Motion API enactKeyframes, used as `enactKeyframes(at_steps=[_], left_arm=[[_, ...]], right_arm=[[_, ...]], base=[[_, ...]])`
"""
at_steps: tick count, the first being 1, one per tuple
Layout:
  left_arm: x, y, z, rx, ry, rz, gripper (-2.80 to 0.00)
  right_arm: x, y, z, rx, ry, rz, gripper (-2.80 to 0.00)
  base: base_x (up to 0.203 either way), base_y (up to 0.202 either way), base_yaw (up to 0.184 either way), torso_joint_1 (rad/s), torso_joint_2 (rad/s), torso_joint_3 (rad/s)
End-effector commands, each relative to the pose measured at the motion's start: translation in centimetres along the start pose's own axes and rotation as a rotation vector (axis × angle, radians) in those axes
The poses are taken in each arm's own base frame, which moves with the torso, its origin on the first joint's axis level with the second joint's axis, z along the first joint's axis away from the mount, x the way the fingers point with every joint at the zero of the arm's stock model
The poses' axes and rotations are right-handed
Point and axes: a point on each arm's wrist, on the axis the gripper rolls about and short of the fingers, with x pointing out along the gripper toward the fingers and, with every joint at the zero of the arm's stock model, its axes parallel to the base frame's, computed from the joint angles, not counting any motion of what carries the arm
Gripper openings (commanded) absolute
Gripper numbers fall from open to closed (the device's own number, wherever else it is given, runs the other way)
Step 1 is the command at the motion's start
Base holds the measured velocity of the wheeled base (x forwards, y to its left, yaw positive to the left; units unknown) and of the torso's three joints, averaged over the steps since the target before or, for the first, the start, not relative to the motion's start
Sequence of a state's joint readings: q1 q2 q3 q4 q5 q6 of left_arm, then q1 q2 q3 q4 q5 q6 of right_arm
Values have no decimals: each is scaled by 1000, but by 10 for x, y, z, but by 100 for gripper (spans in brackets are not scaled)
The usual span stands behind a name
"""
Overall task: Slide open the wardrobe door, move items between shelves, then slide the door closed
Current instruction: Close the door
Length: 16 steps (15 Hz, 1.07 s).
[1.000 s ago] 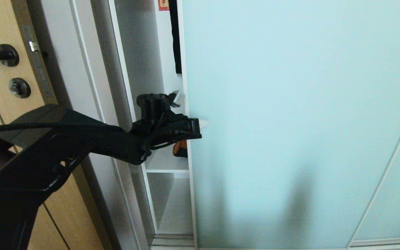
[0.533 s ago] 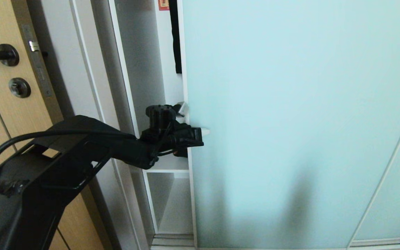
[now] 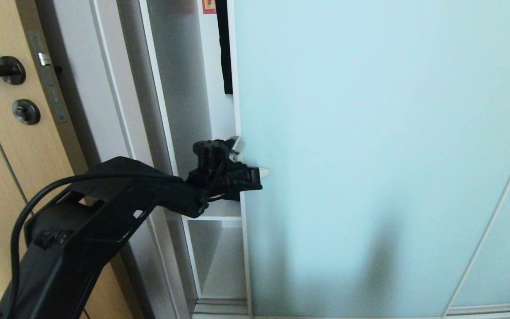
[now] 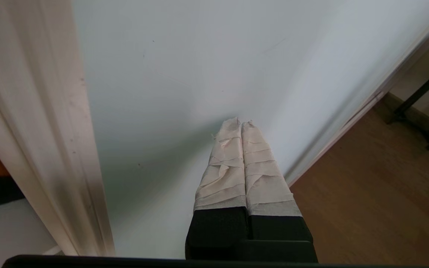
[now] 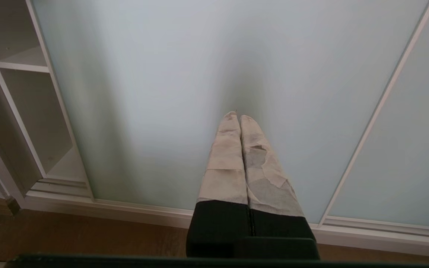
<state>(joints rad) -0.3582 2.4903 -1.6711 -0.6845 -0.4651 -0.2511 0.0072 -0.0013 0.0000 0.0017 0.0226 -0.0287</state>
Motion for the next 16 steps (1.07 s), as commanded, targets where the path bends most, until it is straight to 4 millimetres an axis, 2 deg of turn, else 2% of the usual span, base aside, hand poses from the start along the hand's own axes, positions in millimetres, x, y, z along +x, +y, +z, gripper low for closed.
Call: enactKeyframes(at_steps=[1, 5, 11, 16], left_arm=[[7, 6, -10, -5, 6, 4, -280], [7, 10, -16, -11, 9, 31, -280], [-21, 20, 16, -1, -38, 84, -280], [-50, 35, 23, -19, -30, 143, -280]], right_arm=[[0, 0, 0, 0, -1, 1, -280], [0, 0, 0, 0, 0, 1, -280], [0, 0, 0, 0, 0, 1, -280], [0, 0, 0, 0, -1, 1, -280]], base=[[0, 0, 0, 0, 0, 0], [0, 0, 0, 0, 0, 0], [0, 0, 0, 0, 0, 0], [0, 0, 0, 0, 0, 0]])
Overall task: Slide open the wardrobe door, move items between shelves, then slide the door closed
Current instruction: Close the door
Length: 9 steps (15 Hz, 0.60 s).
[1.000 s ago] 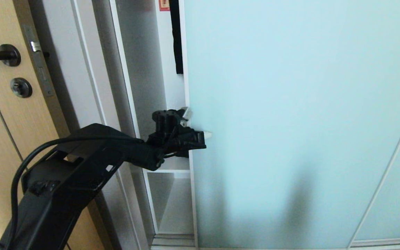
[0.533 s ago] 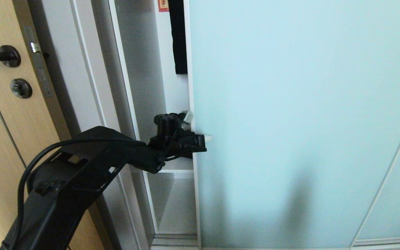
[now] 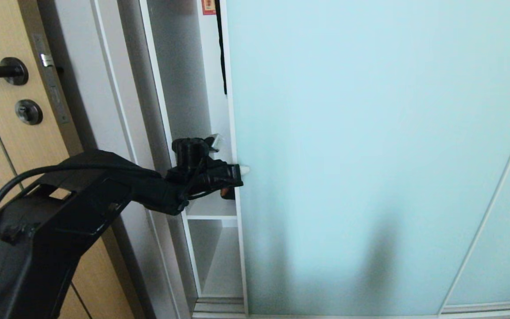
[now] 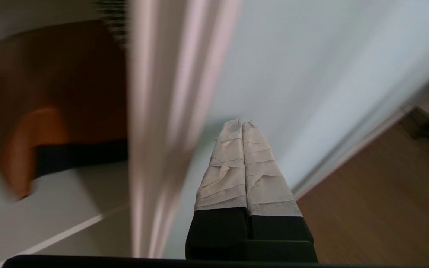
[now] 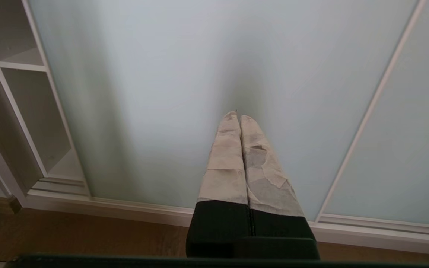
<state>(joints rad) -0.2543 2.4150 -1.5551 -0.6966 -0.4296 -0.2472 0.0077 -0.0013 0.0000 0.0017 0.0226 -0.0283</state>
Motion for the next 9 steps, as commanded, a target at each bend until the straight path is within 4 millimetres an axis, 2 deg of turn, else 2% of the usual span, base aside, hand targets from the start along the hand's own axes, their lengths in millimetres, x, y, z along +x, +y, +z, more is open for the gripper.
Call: enactKeyframes(at_steps=[1, 3, 5, 9], left_arm=[[-14, 7, 12, 1, -22, 19, -280], [-28, 19, 23, -1, -44, 53, -280], [-45, 21, 35, -3, -61, 72, -280], [-84, 6, 50, -20, -80, 85, -280]], right_arm=[[0, 0, 0, -1, -1, 0, -280], [0, 0, 0, -1, 0, 0, -280], [0, 0, 0, -1, -1, 0, -280], [0, 0, 0, -1, -2, 0, -280]], base=[[0, 0, 0, 0, 0, 0], [0, 0, 0, 0, 0, 0], [0, 0, 0, 0, 0, 0], [0, 0, 0, 0, 0, 0]])
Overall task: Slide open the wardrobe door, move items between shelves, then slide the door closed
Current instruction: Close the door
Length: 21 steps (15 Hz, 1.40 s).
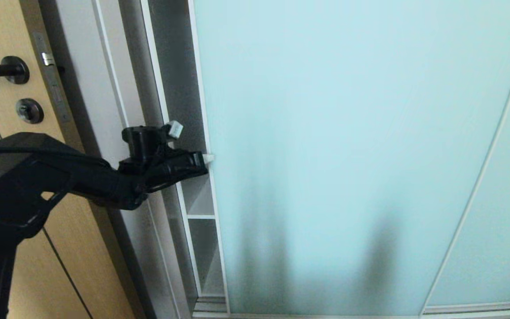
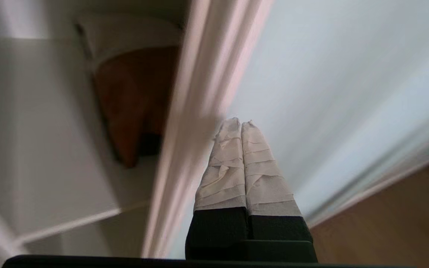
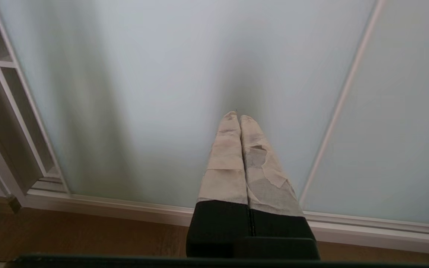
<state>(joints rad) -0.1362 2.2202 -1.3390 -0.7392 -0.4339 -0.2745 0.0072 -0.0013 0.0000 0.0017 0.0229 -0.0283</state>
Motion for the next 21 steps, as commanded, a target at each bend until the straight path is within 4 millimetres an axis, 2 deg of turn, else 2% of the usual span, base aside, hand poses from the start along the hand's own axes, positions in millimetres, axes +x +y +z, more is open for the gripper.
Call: enactKeyframes(at_steps=[1, 4, 6, 9, 13, 16, 18, 21], left_arm=[[-26, -16, 16, 10, -38, -21, -280], [-60, -42, 25, 27, -84, -56, -280], [-67, -61, 28, 40, -88, -121, -280], [-57, -58, 23, 36, -76, -127, -280], [-41, -52, 26, 34, -93, -120, -280], [-41, -50, 25, 28, -107, -64, -280], [-53, -58, 37, 37, -151, -20, -280], [-94, -82, 67, 66, -246, 18, -280]], right_arm=[[0, 0, 0, -1, 0, 1, -280], [0, 0, 0, -1, 0, 1, -280], [0, 0, 0, -1, -1, 1, -280], [0, 0, 0, -1, -2, 1, -280], [0, 0, 0, -1, 0, 1, -280], [0, 0, 0, -1, -1, 1, -280], [0, 0, 0, -1, -2, 1, -280], [0, 0, 0, -1, -1, 1, -280]], base=[[0, 0, 0, 0, 0, 0], [0, 0, 0, 0, 0, 0], [0, 0, 0, 0, 0, 0], [0, 0, 0, 0, 0, 0], [0, 0, 0, 0, 0, 0], [0, 0, 0, 0, 0, 0], [0, 0, 0, 0, 0, 0], [0, 0, 0, 0, 0, 0]])
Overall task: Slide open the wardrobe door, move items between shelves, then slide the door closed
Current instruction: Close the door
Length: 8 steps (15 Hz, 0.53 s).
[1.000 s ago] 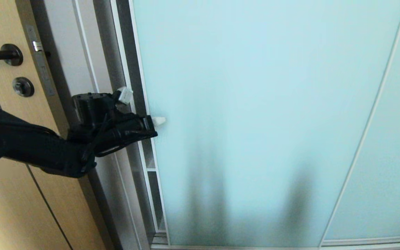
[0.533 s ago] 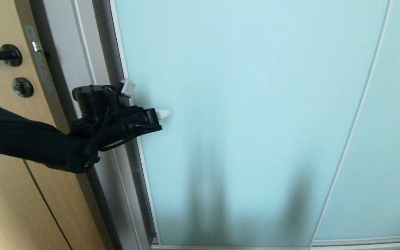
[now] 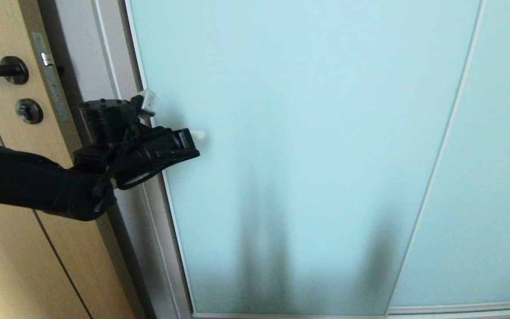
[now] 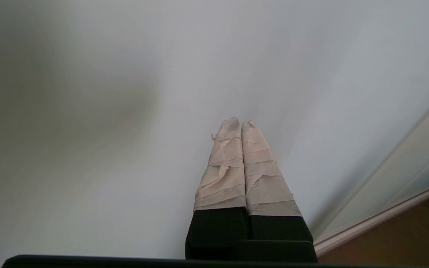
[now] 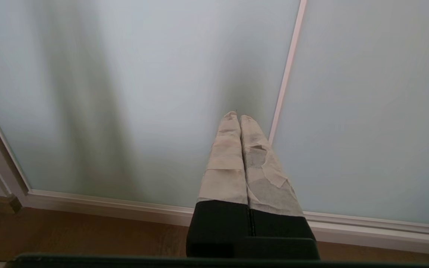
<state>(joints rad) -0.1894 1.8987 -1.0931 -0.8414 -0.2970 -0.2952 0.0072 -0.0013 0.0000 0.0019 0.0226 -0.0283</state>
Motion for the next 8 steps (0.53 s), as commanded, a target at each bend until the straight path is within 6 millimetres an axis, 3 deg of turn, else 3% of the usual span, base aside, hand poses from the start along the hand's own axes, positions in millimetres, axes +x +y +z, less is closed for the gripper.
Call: enactKeyframes(at_steps=[1, 4, 8], left_arm=[[-33, -20, 37, 34, -97, 1, -280], [-78, -40, 63, 87, -139, 93, -280], [-120, -44, 62, 239, -149, 399, -280]], right_arm=[[0, 0, 0, -1, -2, 1, -280], [0, 0, 0, -1, -2, 1, -280], [0, 0, 0, -1, -1, 2, -280]], base=[[0, 0, 0, 0, 0, 0], [0, 0, 0, 0, 0, 0], [0, 0, 0, 0, 0, 0]])
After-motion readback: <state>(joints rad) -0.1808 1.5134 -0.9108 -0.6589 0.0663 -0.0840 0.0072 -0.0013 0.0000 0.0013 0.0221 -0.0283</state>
